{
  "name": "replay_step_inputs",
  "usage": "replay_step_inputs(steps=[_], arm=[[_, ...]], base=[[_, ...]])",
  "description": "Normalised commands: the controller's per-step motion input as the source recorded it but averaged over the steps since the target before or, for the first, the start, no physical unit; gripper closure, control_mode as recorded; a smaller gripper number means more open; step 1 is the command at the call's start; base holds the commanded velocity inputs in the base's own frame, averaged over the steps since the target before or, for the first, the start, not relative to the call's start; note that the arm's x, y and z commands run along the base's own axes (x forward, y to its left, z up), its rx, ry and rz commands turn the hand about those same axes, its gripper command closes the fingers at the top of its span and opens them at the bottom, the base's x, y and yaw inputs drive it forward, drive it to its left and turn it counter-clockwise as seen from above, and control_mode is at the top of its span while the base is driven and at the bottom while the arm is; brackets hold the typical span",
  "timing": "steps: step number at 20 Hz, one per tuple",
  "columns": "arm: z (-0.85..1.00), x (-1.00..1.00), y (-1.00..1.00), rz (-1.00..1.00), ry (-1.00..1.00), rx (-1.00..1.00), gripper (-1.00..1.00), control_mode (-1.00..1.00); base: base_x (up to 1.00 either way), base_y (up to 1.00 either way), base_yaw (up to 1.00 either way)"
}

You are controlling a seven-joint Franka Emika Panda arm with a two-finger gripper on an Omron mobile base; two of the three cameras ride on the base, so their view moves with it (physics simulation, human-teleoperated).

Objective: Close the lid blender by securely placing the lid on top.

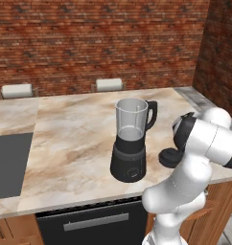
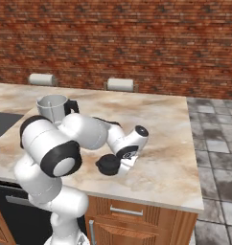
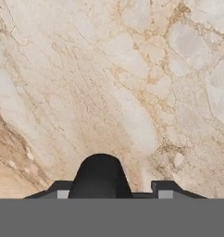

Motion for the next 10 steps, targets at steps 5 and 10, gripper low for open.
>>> replay_step_inputs(steps=[5, 10], arm=[[0.12, -0.19, 0.03, -0.02, -0.08, 0.01, 1.00, -1.00], [0.51, -0.39, -0.04, -0.07, -0.18, 0.01, 1.00, -1.00]], base=[[0.00, 0.00, 0.00], [0.00, 0.00, 0.00]])
